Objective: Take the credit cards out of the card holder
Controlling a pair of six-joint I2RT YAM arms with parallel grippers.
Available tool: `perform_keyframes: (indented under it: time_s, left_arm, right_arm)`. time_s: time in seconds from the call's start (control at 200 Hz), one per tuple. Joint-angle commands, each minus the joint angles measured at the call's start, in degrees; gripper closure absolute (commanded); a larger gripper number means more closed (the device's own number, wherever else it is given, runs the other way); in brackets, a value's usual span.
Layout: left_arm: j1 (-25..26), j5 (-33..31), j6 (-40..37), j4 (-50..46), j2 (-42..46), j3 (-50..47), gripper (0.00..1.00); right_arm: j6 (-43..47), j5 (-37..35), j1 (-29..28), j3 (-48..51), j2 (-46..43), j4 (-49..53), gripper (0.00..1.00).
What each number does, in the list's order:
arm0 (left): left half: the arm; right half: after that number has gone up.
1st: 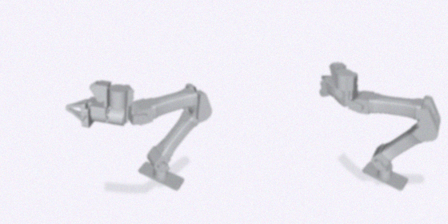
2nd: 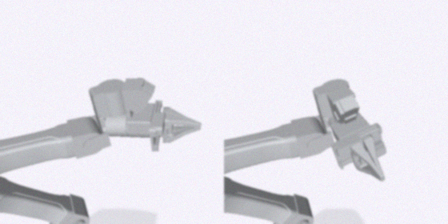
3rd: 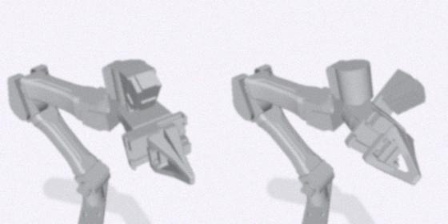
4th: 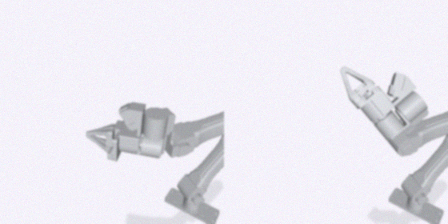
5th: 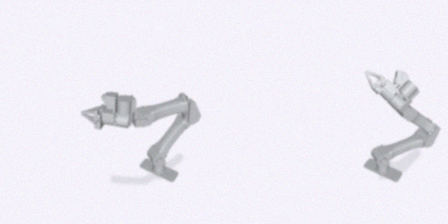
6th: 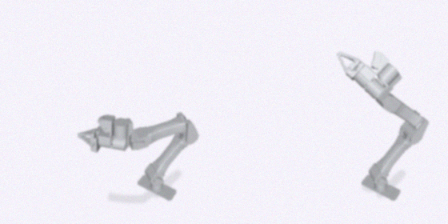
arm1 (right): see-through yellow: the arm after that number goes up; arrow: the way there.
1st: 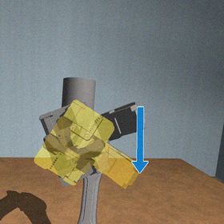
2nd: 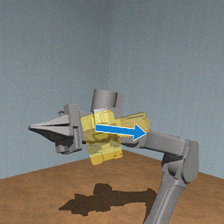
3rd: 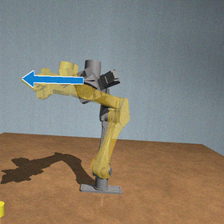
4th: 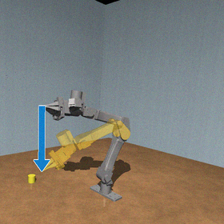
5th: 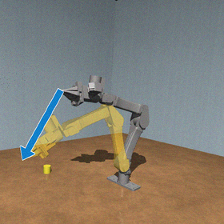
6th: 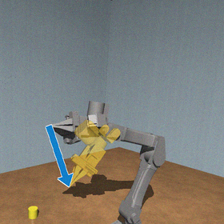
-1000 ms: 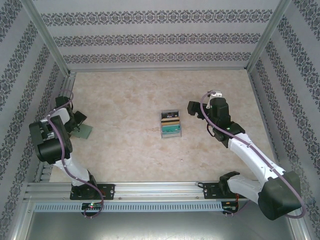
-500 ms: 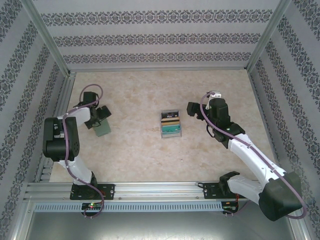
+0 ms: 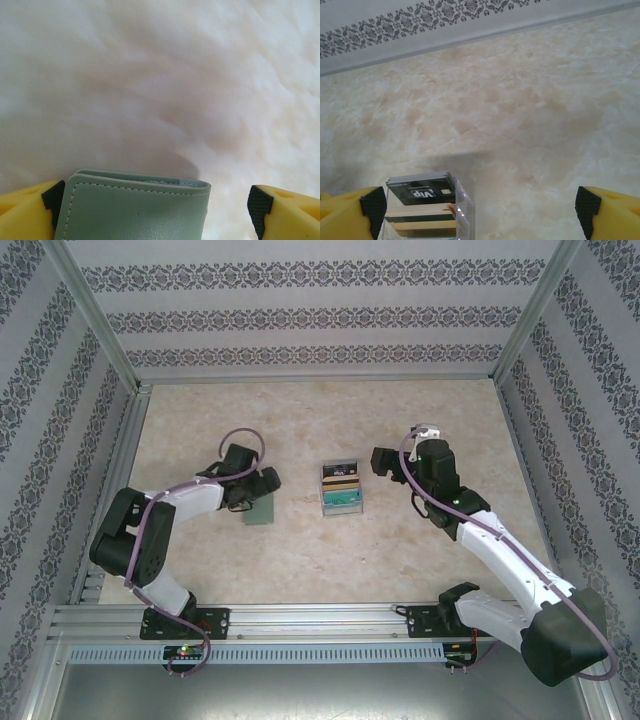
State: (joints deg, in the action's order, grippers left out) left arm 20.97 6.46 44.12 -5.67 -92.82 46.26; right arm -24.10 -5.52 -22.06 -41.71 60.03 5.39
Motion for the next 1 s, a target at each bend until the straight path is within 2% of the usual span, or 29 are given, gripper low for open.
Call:
perform_keyframes:
  time_s: [0.0, 0.12, 0.22, 0.335, 0.465, 0.629, 0.819, 0.999]
  left_arm:
    - [6.85, 6.04, 8.72, -1.29, -0.11, -1.55, 0.06]
    - [10.49, 3.64, 12.15, -2.09, 1.73, -2.26, 0.06]
    - [10.67, 1.1, 11.15, -5.62, 4.57, -1.9, 0.04]
    - [9.65, -0.04, 5.87, -10.04, 5.74, 1.52, 0.04]
    - [7.32, 4.23, 0.48, -11.47, 2.73, 6.58, 0.09]
    - [7.08, 7.87, -6.14, -13.82, -4.16, 14.65, 0.16]
    - [7.15, -0.04, -17.25, -26.14, -11.83, 23.12, 0.14]
    - [7.96, -2.55, -24.02, -31.47, -15.19, 26.09, 0.11]
  right_arm:
    - [-0.65, -0.63, -1.42, 0.25, -0.38, 0.71, 0.02]
    - [-0.58, -0.87, -2.82, -0.54, 0.17, 1.93, 0.02]
    - [-1.15, -0.83, -4.39, -1.13, 0.35, 3.21, 0.02]
    - [-2.72, -1.69, -7.61, -1.44, 0.44, 5.34, 0.02]
    - [-5.94, -4.36, -12.95, -0.47, 0.01, 7.03, 0.02]
    - [-10.17, -10.33, -18.19, 1.69, -2.35, 9.61, 0.02]
    - [-11.63, -14.52, -19.6, 2.21, -8.2, 15.87, 0.02]
    - [-12.0, -16.38, -19.7, 4.01, -13.6, 17.96, 0.02]
